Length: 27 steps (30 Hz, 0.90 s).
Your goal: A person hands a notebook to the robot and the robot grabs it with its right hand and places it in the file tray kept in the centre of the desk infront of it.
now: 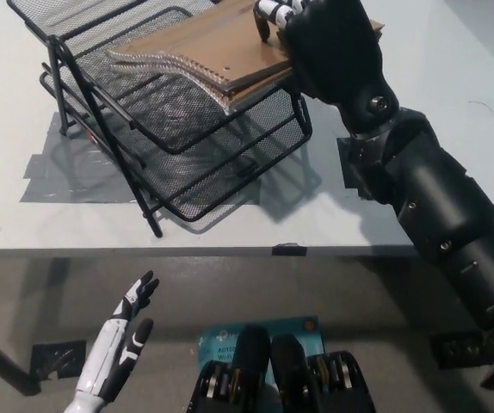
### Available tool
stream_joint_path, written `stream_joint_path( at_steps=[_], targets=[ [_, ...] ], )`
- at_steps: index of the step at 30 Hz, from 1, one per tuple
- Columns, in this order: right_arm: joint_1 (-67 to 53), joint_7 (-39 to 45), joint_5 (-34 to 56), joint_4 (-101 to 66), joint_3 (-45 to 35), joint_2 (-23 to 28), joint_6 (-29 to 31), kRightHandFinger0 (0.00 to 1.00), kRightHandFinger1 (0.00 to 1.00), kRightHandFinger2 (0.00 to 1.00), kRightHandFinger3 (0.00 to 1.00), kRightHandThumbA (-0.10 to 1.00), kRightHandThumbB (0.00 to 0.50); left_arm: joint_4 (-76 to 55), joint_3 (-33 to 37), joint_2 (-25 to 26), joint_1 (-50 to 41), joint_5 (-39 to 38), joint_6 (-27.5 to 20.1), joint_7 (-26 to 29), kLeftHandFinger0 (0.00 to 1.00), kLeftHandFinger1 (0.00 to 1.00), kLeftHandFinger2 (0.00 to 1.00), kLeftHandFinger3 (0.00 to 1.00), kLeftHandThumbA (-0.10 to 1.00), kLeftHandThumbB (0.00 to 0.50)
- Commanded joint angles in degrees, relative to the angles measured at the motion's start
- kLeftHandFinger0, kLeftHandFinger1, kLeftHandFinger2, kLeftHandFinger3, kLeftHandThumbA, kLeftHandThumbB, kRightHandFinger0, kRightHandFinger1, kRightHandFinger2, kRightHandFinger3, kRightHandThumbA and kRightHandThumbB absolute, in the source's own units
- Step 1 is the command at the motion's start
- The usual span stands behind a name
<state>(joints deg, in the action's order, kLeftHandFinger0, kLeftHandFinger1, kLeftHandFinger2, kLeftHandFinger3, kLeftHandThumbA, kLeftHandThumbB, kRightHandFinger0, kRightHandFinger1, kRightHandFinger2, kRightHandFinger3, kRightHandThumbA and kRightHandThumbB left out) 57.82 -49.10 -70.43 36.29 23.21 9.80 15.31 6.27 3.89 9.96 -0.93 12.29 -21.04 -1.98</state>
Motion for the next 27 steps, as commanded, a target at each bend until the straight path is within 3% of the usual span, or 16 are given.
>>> stream_joint_path(
  at_steps=[1, 4, 10, 11, 13, 15, 16, 20, 21, 23, 24, 25, 27],
  targets=[
    [6.89, -9.82, 1.82, 0.93, -2.22, -3.05, -5.92, 0.00, 0.00, 0.00, 0.06, 0.60, 0.000, -1.84, 0.30, 0.71, 0.56, 0.20, -1.45, -0.31, 1.00, 1.00, 1.00, 1.00, 1.00, 0.320],
    [7.65, -11.76, 2.33, 2.10, -2.78, -4.03, -7.03, 0.00, 0.00, 0.00, 0.14, 0.57, 0.000, -1.89, 0.30, 0.67, 0.54, -0.10, -1.34, -0.41, 1.00, 1.00, 1.00, 1.00, 1.00, 0.320],
    [8.52, -15.29, 3.77, 4.01, -3.71, -5.47, -7.14, 0.00, 0.00, 0.00, 0.07, 0.47, 0.000, -2.26, 0.37, 0.79, 0.48, -0.18, -1.26, -0.55, 1.00, 1.00, 1.00, 1.00, 1.00, 0.324],
    [8.66, -15.90, 3.86, 4.40, -3.75, -5.78, -7.18, 0.00, 0.00, 0.00, 0.17, 0.47, 0.000, -2.37, 0.39, 0.79, 0.47, -0.06, -1.15, -0.53, 1.00, 1.00, 1.00, 1.00, 1.00, 0.326],
    [8.76, -16.20, 3.83, 4.64, -3.69, -5.96, -7.22, 0.00, 0.00, 0.00, 0.21, 0.47, 0.000, -2.39, 0.41, 0.80, 0.48, 0.09, -1.16, -0.48, 1.00, 1.00, 1.00, 1.00, 1.00, 0.326],
    [9.06, -15.55, 3.50, 5.11, -3.35, -6.15, -8.06, 0.00, 0.00, 0.00, 0.13, 0.50, 0.000, -2.05, 0.40, 0.90, 0.92, 0.44, -1.81, -0.26, 1.00, 1.00, 1.00, 1.00, 1.00, 0.321],
    [9.01, -15.35, 3.65, 5.28, -3.25, -6.21, -7.87, 0.00, 0.00, 0.00, 0.03, 0.53, 0.000, -2.03, 0.41, 0.90, 0.93, 0.50, -1.78, -0.25, 1.00, 1.00, 1.00, 1.00, 1.00, 0.321],
    [8.84, -15.59, 4.00, 7.70, -2.17, -6.40, -6.89, 0.00, 0.00, 0.00, 0.00, 0.58, 0.000, -2.33, 0.41, 0.76, 0.87, 0.72, -0.99, -0.21, 1.00, 1.00, 1.00, 1.00, 1.00, 0.330],
    [8.68, -15.22, 4.02, 8.99, -1.54, -6.42, -6.55, 0.00, 0.00, 0.01, 0.21, 0.55, 0.000, -2.55, 0.47, 0.79, 0.81, 0.73, -0.63, -0.36, 1.00, 1.00, 1.00, 1.00, 1.00, 0.330],
    [8.74, -15.63, 3.70, 11.09, -0.53, -6.47, -6.27, 0.00, 0.00, 0.00, 0.31, 0.41, 0.000, -2.71, 0.52, 0.88, 0.78, 0.81, -0.43, -0.46, 1.00, 1.00, 1.00, 1.00, 1.00, 0.331],
    [8.82, -15.99, 3.40, 12.29, 0.19, -6.49, -6.15, 0.00, 0.00, 0.00, 0.21, 0.32, 0.001, -2.86, 0.50, 0.94, 0.78, 0.97, -0.27, -0.44, 1.00, 1.00, 1.00, 1.00, 1.00, 0.330],
    [8.84, -16.04, 3.29, 12.83, 0.58, -6.50, -6.08, 0.00, 0.00, 0.00, 0.18, 0.30, 0.000, -2.94, 0.49, 0.97, 0.77, 0.98, -0.16, -0.46, 1.00, 1.00, 1.00, 1.00, 1.00, 0.330],
    [9.01, -16.36, 3.36, 14.73, 1.71, -6.55, -5.68, 0.00, 0.00, 0.00, 0.01, 0.32, 0.000, -3.01, 0.51, 0.97, 0.85, 0.59, -0.05, -0.64, 1.00, 1.00, 1.00, 1.00, 1.00, 0.326]
  ],
)
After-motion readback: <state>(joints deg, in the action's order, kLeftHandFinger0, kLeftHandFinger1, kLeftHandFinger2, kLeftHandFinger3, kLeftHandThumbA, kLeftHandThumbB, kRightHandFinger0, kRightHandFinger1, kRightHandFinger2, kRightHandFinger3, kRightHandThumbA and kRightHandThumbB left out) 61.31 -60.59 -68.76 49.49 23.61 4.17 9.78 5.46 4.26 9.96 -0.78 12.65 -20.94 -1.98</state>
